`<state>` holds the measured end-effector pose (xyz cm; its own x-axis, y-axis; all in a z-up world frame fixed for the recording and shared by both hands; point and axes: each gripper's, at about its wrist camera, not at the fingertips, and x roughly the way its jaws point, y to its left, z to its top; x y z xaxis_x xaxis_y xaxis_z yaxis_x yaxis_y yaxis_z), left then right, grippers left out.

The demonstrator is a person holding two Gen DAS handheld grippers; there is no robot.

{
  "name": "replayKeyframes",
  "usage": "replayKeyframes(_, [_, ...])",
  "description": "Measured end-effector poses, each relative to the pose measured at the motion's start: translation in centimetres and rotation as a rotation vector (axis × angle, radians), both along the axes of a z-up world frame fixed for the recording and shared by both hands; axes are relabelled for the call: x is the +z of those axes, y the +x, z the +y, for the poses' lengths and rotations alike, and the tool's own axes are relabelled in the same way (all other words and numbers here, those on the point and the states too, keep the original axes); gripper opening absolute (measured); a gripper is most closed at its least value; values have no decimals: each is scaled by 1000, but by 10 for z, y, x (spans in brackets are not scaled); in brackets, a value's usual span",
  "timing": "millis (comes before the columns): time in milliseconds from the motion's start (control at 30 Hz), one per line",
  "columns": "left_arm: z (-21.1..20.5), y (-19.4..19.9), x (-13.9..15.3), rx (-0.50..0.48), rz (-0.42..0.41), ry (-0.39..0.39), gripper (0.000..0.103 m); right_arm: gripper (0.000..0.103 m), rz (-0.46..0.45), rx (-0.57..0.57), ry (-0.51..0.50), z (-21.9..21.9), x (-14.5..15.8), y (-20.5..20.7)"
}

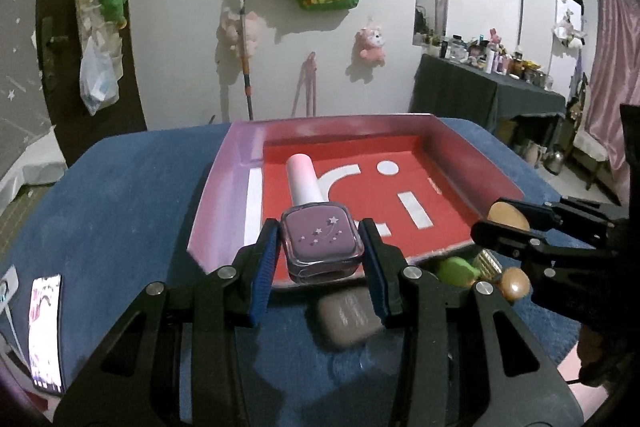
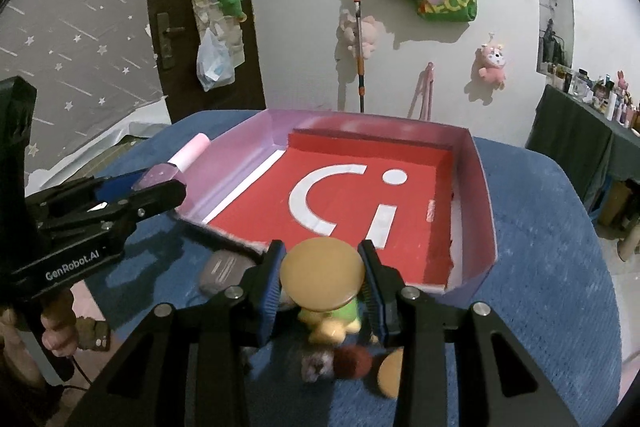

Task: Organize rigid objects
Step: 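Carry the nail polish bottle and orange puff with both grippers into the red-lined box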

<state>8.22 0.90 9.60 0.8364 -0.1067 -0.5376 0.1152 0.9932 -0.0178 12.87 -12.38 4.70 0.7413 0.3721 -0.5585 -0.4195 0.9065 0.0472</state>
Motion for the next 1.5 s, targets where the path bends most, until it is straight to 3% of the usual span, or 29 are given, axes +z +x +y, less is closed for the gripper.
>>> replayKeyframes(333, [4, 50, -4, -24, 39, -27, 38, 40, 23, -10, -18, 3, 8, 47])
replayKeyframes(967, [12, 135, -34, 2, 201, -14, 38, 40, 191, -57, -65, 16, -10, 142])
replayKeyframes(1500, [15, 171, -63, 18, 344, 0, 38, 40, 341, -133, -110, 23, -35, 195])
